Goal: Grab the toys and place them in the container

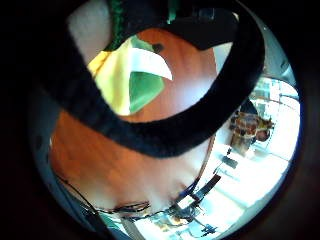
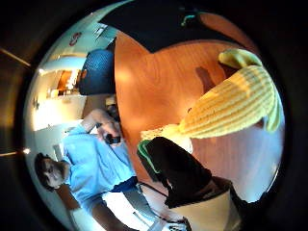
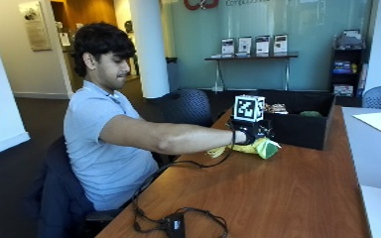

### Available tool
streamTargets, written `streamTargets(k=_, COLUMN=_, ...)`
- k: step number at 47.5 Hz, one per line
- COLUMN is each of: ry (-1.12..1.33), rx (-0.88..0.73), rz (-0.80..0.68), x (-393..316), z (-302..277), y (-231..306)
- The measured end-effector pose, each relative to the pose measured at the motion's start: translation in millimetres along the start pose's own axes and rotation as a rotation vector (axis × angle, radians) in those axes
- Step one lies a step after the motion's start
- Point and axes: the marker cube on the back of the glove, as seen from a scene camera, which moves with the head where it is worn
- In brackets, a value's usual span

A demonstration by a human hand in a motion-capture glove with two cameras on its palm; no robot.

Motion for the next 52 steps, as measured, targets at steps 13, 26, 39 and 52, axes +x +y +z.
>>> streamTargets(k=13, ry=-0.012, rx=0.119, rz=-0.044, x=5, z=42, y=-24)
streamTargets(k=26, ry=-0.066, rx=0.319, rz=-0.066, x=-7, z=32, y=-35)
streamTargets(k=39, ry=0.022, rx=0.337, rz=0.185, x=-5, z=-60, y=-33)
streamTargets(k=52, ry=-0.072, rx=0.532, rz=0.575, x=-2, z=-174, y=-61)
